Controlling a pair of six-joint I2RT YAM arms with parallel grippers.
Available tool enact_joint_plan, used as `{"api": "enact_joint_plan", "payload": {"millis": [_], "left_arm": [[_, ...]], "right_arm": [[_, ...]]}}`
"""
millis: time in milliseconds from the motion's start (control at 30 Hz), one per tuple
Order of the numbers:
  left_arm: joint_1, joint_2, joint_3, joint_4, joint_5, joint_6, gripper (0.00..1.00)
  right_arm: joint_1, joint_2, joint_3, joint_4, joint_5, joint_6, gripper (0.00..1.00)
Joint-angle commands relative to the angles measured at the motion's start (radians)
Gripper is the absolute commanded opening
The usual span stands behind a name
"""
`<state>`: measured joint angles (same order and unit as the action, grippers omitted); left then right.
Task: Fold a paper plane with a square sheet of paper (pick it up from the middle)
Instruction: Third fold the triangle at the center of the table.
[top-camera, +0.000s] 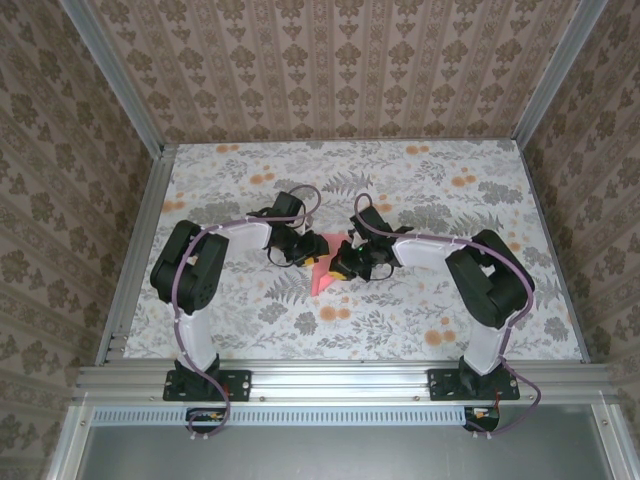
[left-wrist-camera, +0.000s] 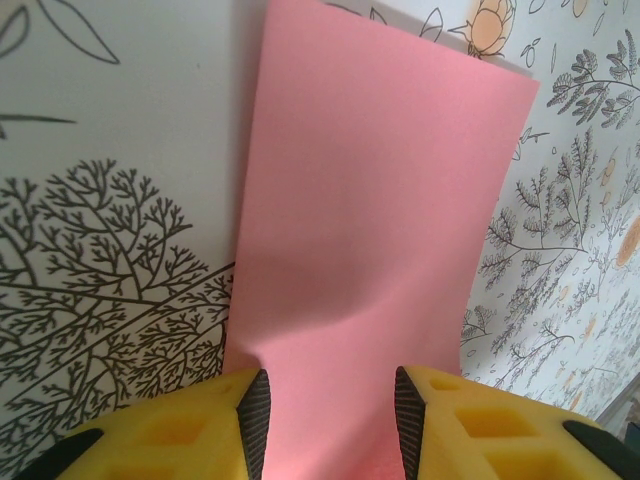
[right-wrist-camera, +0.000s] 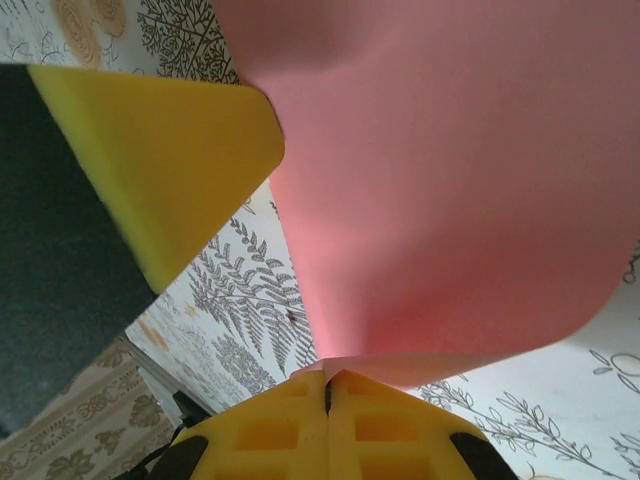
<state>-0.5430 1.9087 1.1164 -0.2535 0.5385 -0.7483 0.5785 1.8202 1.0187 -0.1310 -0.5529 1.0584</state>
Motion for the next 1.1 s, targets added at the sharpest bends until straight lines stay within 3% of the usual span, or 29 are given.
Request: {"api": "enact_joint_plan", "payload": {"millis": [0,1067], "left_arm": [[-0.005,-0.002,-0.002,-0.012,-0.019,0.007,0.41],[-0.006,-0.007,-0.001,-0.012,-0.008,0.006,0.41]], "right_arm": [[-0.003,0.028,0.03,-0.01,0.027,0.007,0.04],[0.001,0.14,0.109,0.023,-0.007,-0.05,0.05]]}}
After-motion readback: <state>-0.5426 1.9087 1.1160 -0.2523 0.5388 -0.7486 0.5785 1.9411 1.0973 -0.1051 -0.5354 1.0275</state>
